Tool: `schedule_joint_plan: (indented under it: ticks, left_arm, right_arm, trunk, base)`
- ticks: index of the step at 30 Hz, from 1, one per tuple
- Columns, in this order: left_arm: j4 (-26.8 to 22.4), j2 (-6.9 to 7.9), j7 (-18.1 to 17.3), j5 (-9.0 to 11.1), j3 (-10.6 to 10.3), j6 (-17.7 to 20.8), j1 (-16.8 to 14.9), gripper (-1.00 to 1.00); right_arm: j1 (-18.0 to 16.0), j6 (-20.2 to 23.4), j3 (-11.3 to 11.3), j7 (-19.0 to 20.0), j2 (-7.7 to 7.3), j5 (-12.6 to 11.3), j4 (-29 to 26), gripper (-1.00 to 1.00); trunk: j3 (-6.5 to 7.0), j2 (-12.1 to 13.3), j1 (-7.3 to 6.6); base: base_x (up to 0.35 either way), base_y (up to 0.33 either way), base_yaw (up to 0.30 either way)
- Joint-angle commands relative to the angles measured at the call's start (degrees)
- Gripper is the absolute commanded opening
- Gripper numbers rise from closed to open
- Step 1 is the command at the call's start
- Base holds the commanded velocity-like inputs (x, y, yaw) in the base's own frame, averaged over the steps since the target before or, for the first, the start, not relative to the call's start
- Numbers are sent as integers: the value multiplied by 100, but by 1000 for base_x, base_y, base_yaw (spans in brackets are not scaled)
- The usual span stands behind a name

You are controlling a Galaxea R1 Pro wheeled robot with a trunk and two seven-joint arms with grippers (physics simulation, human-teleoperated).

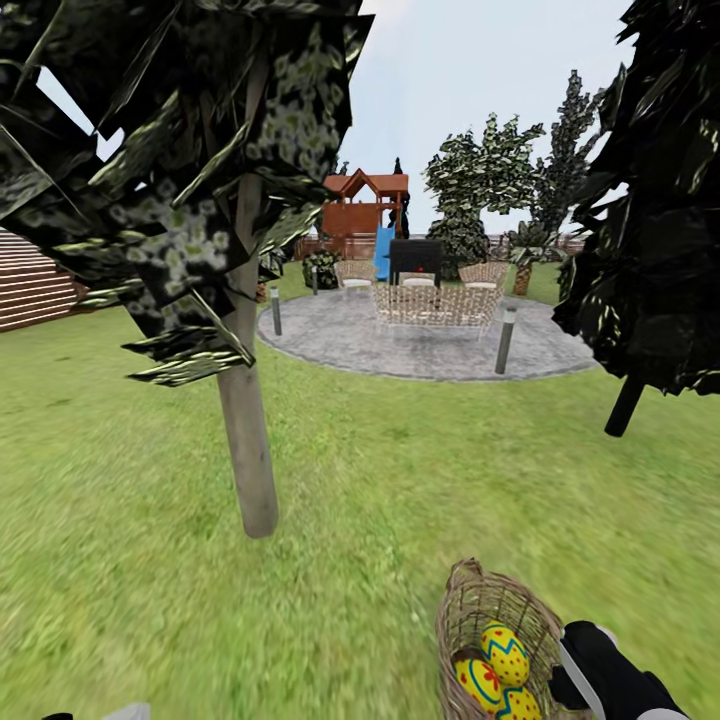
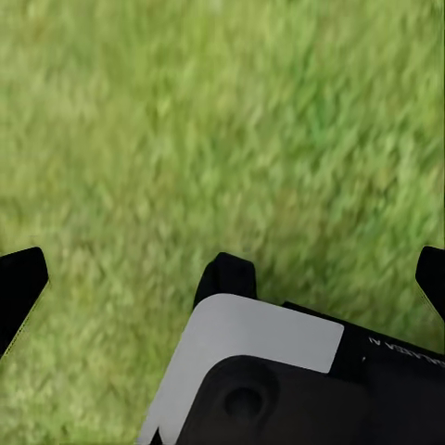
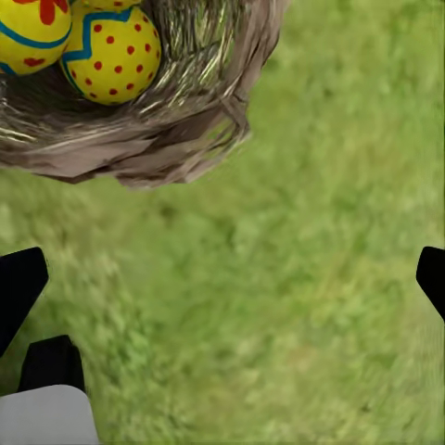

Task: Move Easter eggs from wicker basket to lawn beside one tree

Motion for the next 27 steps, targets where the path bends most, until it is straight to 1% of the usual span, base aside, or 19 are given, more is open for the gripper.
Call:
schedule_joint_plan:
  ticks: [1,8,10,15,19,27]
  left_arm:
    - [-4,-3,-18,-6,17,28,-3,100]
    - [-4,-1,-17,-7,16,28,-3,100]
    - [-6,-9,-12,-7,16,22,-3,100]
    - [-7,-25,-1,-15,16,3,-3,100]
    - [-5,-26,-1,-14,16,2,-3,100]
    - [-4,-33,-8,-10,16,1,-3,100]
  right_arm:
    - [-3,32,18,-15,-2,-3,-9,100]
    - [-3,32,20,-15,7,-5,-2,100]
    - [-3,38,23,-15,19,-4,-1,100]
    - [-3,39,28,-15,76,15,0,100]
    - [-3,35,29,-15,82,17,0,100]
    - [-3,38,29,-15,84,17,0,100]
  trunk:
    - [-7,-3,3]
    - [-7,-3,3]
    - [-7,-3,3]
    - [-7,-3,3]
    - [-7,-3,3]
    - [-7,-3,3]
  base:
    - [315,179,0]
    - [311,180,0]
    - [169,107,0]
    - [33,21,0]
    - [37,2,0]
    - [283,0,0]
